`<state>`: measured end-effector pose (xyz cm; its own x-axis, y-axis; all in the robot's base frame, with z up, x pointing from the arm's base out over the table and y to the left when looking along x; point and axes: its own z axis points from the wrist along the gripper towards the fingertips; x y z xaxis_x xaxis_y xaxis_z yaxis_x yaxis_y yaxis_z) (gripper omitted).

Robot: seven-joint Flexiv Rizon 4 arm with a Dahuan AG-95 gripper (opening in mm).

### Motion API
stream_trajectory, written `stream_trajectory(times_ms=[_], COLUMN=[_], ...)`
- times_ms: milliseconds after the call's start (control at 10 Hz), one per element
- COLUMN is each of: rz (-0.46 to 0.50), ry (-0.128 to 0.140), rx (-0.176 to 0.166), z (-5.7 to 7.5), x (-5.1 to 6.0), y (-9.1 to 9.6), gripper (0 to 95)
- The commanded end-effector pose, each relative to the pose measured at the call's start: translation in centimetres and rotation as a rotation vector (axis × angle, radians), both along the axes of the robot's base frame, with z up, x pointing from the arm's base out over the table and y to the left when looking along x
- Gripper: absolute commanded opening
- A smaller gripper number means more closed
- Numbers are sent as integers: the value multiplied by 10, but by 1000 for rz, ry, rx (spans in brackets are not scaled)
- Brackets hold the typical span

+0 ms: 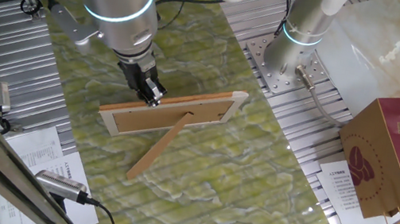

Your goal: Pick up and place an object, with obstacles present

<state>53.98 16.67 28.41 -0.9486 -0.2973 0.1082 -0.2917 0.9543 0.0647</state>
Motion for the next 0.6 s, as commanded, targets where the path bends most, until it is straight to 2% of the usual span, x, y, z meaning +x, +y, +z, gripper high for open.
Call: stream_trajectory(times_ms=[100,300,600], rz=[-65,-108,-109], ry=[-13,-21,-25], rx=[-1,-17,-13], z=[0,0,0], x=[-1,-1,-1], y=[0,0,0], gripper=[0,0,0])
